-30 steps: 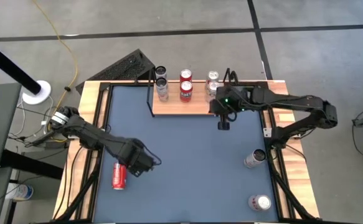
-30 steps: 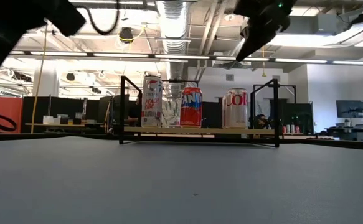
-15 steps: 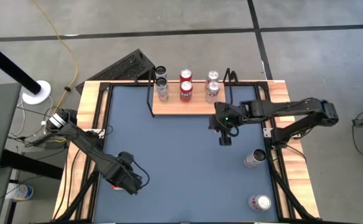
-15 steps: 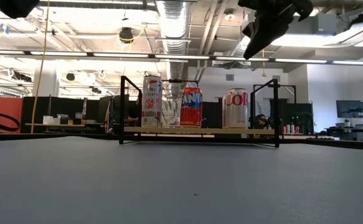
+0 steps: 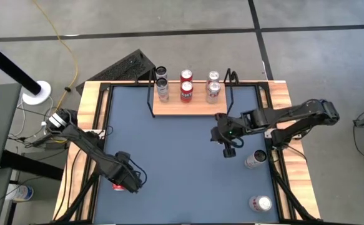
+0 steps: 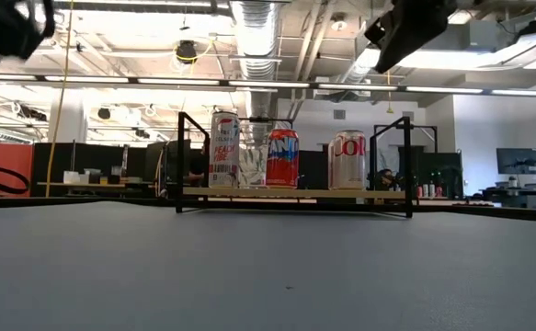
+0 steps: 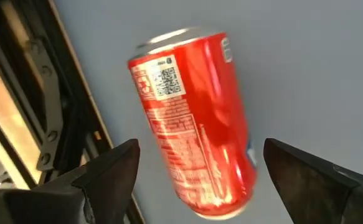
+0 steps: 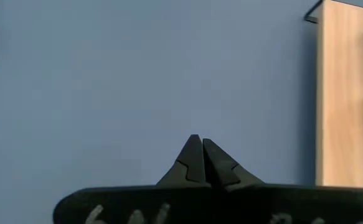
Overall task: Place canned beverage on shelf
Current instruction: Put the red soda can on the shelf aligned with the other red soda cans
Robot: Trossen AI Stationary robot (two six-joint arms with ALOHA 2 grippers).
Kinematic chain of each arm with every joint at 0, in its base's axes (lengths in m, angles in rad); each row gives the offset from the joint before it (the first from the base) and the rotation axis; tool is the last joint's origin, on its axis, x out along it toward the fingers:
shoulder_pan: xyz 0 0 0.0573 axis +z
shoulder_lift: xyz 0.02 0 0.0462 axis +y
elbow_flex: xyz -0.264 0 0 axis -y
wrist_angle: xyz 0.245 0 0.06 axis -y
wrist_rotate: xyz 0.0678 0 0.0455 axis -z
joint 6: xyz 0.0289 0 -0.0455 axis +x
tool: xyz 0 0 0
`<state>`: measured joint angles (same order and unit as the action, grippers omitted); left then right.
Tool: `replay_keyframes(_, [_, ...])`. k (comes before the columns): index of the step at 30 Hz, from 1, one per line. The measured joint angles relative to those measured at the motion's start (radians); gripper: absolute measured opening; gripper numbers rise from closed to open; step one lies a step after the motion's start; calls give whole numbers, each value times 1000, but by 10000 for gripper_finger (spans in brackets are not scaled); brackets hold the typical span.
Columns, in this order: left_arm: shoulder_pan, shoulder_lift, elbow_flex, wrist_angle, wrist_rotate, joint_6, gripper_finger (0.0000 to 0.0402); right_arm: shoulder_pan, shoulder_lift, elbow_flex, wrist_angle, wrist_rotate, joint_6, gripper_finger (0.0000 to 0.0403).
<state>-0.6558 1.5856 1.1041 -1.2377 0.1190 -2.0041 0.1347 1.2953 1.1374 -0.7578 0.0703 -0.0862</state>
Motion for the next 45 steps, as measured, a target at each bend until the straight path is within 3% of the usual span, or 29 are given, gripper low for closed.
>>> replay_keyframes(9, [1,-79,-239,230,-17,-66,330,47,0,0,-15,0,34,0])
replay_keyframes(17, [3,-96,-428,537,8,-38,329,56,0,0,-20,1,37,0])
replay_keyframes(24, [4,-103,-385,459,3,89,327,54,1,1,-17,7,45,0])
replay_keyframes(32, [9,-132,-341,467,-21,208,284,55,1,1,-21,10,87,0])
replay_keyframes(36, [34,-132,-295,433,-29,302,284,55,1,1,-20,10,89,0])
replay_keyframes(39, [63,-133,-244,448,-141,401,287,55,0,-23,15,10,89,0])
replay_keyframes(45, [116,-133,-189,597,-536,655,291,51,0,-187,190,10,54,0])
